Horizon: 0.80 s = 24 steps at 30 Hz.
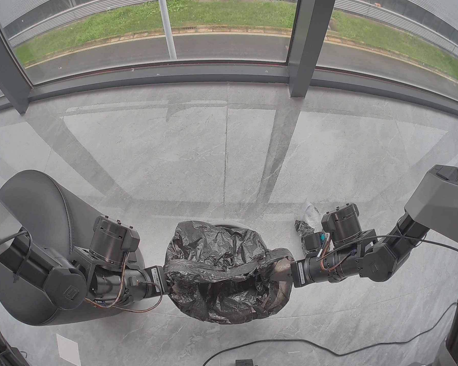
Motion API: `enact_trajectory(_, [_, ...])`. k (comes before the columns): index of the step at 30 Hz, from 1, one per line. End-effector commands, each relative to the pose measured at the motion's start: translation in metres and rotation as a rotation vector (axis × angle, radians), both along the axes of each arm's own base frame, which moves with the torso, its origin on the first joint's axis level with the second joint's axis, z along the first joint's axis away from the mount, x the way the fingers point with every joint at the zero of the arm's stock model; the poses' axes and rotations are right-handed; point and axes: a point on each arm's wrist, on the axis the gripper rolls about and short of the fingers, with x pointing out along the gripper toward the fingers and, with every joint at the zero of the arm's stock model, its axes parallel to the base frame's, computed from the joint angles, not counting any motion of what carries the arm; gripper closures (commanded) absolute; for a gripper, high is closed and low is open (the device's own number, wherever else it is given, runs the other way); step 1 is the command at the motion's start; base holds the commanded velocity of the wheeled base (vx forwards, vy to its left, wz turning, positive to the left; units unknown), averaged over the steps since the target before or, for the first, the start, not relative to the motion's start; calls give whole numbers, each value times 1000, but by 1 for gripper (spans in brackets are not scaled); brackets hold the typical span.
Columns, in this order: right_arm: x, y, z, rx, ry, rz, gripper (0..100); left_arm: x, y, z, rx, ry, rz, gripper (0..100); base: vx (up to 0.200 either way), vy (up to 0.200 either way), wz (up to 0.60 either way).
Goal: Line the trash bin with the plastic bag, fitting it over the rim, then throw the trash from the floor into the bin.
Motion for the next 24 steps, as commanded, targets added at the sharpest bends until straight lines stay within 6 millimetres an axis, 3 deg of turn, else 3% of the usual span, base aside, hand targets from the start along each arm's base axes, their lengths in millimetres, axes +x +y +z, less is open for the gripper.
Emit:
enact_trajectory(1, [-3,-3,9,9,-17,-3,0,-2,1,2,-3,-3,1,100,0,0,0])
enact_trajectory(4, [-5,-5,16,17,-31,-6,0,-2,1,2,-3,-3,1,100,0,0,0])
enact_trajectory(13, [-15,-16,108,125,-288,-16,0,-3,2,6,-15,-16,5,100,0,0,0])
enact_trajectory(16, [-18,-2,122,133,-347,46,0,-3,2,8,-19,-20,5,100,0,0,0])
enact_trajectory(17, [-22,15,128,124,-376,116,0,-4,2,8,-21,-21,4,100,0,0,0])
enact_trajectory(18, [-22,15,128,124,-376,116,0,-4,2,8,-21,-21,4,100,0,0,0])
enact_trajectory(19, [-27,40,125,100,-372,208,0,-4,2,9,-25,-24,2,100,0,0,0])
enact_trajectory(24, [-28,82,105,20,-408,282,0,-4,2,10,-27,-25,1,100,0,0,0])
